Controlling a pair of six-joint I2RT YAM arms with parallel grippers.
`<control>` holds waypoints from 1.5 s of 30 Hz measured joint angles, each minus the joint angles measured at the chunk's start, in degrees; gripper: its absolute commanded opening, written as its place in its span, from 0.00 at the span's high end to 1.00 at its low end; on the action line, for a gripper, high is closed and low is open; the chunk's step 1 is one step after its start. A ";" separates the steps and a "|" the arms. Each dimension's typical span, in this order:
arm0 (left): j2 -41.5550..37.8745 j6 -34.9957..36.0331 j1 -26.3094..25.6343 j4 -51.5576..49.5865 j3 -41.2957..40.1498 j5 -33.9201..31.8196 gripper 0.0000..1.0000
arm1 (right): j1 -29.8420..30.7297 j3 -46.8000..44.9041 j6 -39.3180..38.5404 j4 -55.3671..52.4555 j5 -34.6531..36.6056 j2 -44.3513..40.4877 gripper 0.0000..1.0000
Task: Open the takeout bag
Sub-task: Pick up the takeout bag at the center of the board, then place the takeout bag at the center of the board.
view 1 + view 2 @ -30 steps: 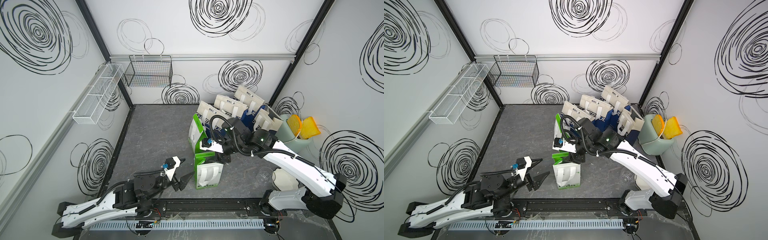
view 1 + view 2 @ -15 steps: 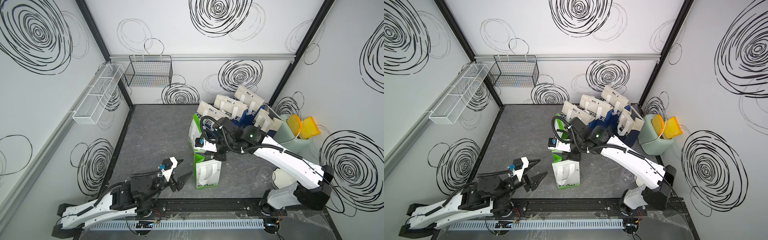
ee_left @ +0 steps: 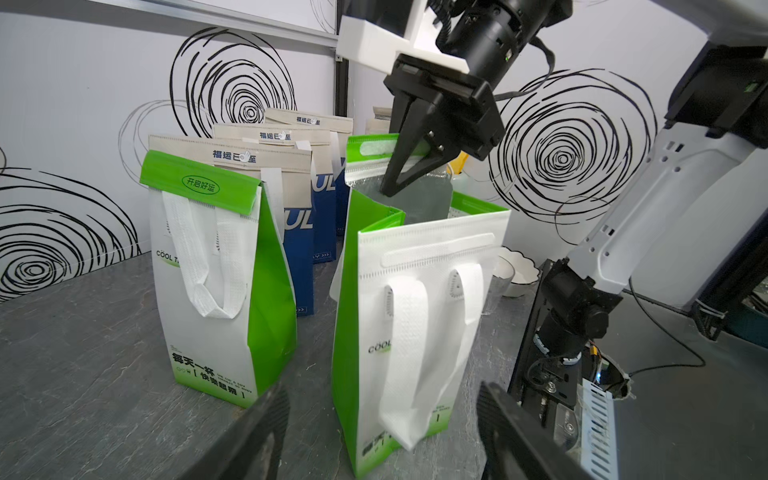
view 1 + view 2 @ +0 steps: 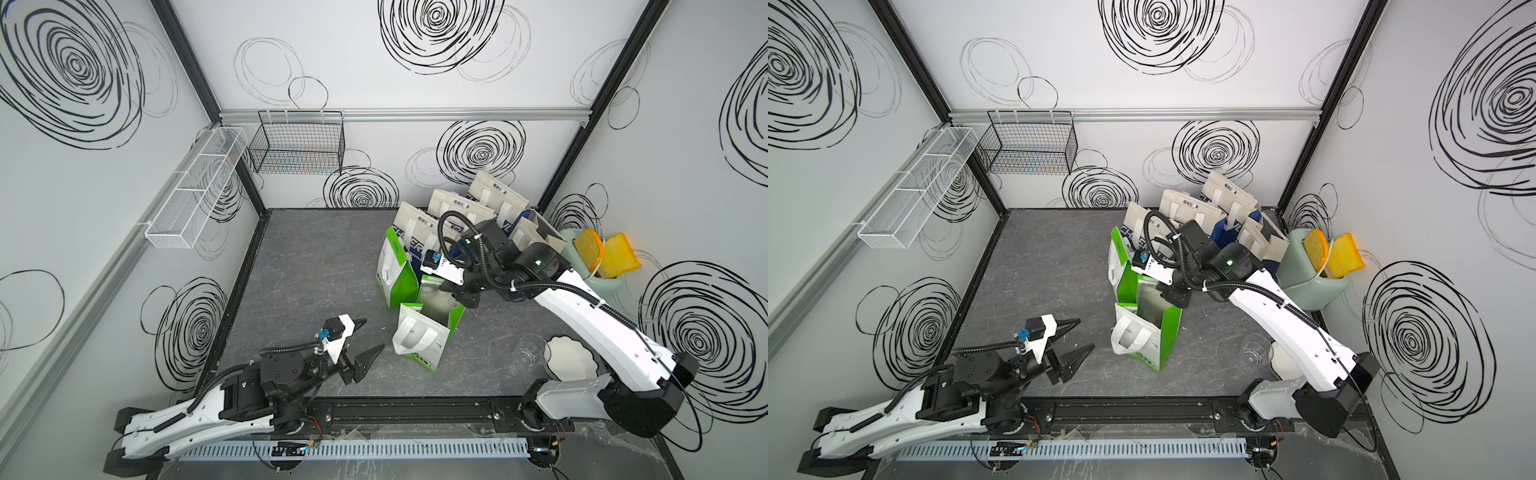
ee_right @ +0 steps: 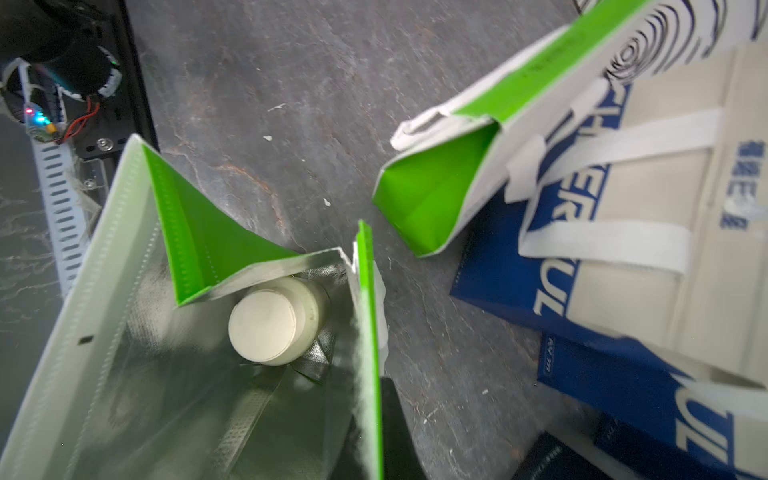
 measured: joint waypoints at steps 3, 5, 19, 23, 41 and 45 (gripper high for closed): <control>0.24 -0.02 0.00 0.02 0.00 0.81 0.23 | -5.35 -0.76 0.24 0.02 1.09 -1.66 1.00; 0.90 -0.02 0.00 0.04 0.00 1.40 0.23 | -9.53 -0.81 0.42 0.11 2.27 -2.10 1.00; -0.96 -0.04 0.00 -1.86 0.00 3.10 0.23 | -30.08 -0.63 0.48 7.61 7.91 3.32 1.00; -1.03 -0.04 -0.22 -2.01 -0.02 3.32 0.23 | -33.22 -0.63 0.52 9.70 8.79 3.89 1.00; -0.94 -0.04 -0.76 -2.43 -0.22 3.21 0.23 | -35.12 -0.61 3.26 16.96 8.11 2.19 0.48; -0.92 -0.11 -0.76 -3.06 -0.22 2.51 0.19 | -33.35 0.90 5.77 18.05 6.21 0.17 0.35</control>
